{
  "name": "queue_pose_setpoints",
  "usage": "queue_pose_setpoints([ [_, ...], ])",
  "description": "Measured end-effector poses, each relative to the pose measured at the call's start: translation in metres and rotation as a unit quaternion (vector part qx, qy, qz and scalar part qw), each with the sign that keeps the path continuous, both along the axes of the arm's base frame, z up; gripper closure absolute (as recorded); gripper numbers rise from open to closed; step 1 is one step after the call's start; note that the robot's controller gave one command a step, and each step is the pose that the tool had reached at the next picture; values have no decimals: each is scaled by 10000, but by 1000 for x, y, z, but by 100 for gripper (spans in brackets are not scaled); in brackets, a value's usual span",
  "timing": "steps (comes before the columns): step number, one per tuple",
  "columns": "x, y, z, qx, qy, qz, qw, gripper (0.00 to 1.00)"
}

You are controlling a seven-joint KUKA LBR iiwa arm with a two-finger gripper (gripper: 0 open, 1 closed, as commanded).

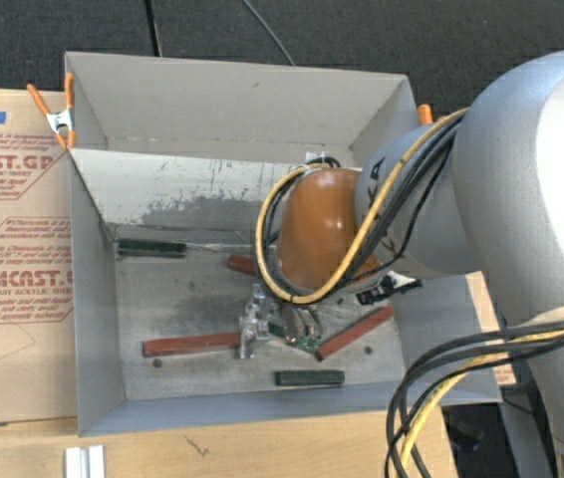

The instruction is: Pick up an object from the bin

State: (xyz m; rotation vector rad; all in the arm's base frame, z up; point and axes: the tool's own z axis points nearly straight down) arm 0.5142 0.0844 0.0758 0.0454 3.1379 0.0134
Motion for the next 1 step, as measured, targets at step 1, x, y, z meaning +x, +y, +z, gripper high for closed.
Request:
queue_pose_setpoints([
  [1,0,0,0,1,0,-3,10000,100],
])
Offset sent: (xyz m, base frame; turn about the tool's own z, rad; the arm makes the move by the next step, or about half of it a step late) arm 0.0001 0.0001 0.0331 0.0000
